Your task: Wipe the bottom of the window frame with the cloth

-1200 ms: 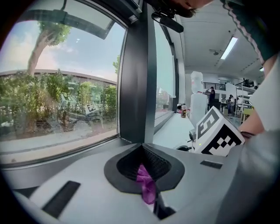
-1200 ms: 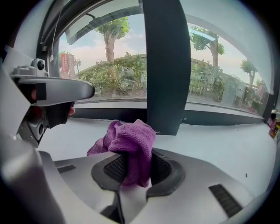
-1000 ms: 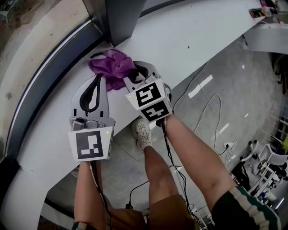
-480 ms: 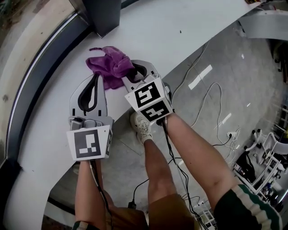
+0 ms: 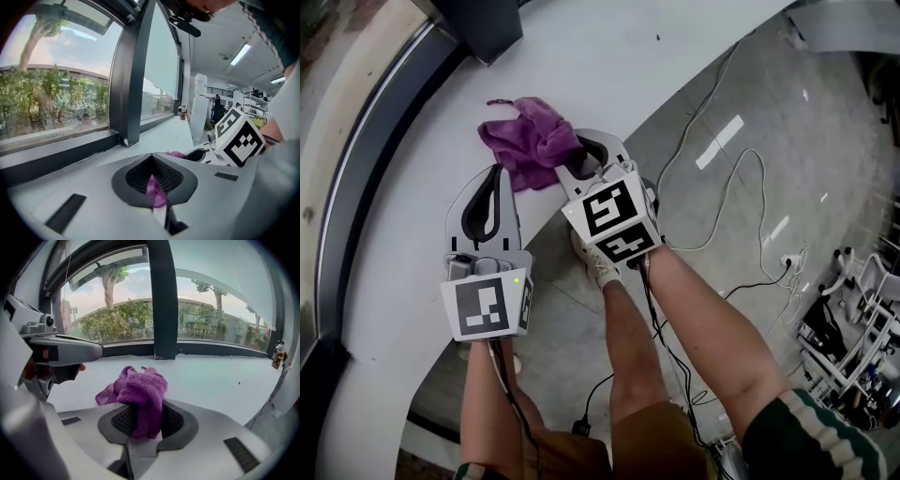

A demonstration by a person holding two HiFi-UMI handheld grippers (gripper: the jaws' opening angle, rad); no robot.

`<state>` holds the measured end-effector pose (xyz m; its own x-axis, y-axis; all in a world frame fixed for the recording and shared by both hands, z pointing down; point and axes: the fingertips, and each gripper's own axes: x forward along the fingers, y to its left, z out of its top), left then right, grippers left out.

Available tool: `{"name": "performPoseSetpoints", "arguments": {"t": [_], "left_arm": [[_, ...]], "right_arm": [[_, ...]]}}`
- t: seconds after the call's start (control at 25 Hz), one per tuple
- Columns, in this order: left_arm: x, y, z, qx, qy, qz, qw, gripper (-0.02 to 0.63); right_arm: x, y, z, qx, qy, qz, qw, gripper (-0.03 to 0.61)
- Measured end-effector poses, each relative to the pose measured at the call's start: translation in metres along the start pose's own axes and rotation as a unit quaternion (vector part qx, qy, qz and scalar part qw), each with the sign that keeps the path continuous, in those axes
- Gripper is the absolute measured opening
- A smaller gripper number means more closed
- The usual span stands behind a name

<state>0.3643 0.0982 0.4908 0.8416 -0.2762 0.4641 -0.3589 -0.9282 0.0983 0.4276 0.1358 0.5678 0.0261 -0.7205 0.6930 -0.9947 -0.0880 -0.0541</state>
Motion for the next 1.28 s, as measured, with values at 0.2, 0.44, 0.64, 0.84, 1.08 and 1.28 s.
{"name": "performPoseSetpoints", "arguments": {"t": [0.2, 0.44, 0.64, 0.84, 1.08, 1.28], "left_arm": [[0.003, 0.002, -0.003, -0.017, 0.005, -0.001, 0.9998, 0.009], [0.009, 0.007, -0.001, -0.019, 0.008, -0.009, 0.9997, 0.009], [0.011, 0.014, -0.003, -0.010, 0.020, -0.015, 0.9996, 0.009], [0.003, 0.011, -0.008, -0.007, 0.032, -0.007, 0.9994, 0.009], [-0.012, 0.017, -0.012, -0.019, 0.031, -0.003, 0.9993, 0.009], [-0.030, 0.009, -0.013, -0.022, 0.025, -0.001, 0.9994, 0.009]], "right_arm": [[-0.004, 0.002, -0.006, 0.015, -0.002, -0.002, 1.000, 0.112], [-0.006, 0.002, -0.006, 0.019, -0.001, -0.005, 1.000, 0.112], [-0.007, 0.002, -0.007, 0.025, 0.004, -0.011, 1.000, 0.112], [-0.017, 0.005, -0.016, 0.036, 0.000, -0.018, 0.999, 0.112], [-0.015, 0.009, -0.017, 0.028, -0.002, -0.020, 0.999, 0.112], [-0.026, 0.028, -0.027, 0.031, 0.004, -0.009, 0.999, 0.112]]}}
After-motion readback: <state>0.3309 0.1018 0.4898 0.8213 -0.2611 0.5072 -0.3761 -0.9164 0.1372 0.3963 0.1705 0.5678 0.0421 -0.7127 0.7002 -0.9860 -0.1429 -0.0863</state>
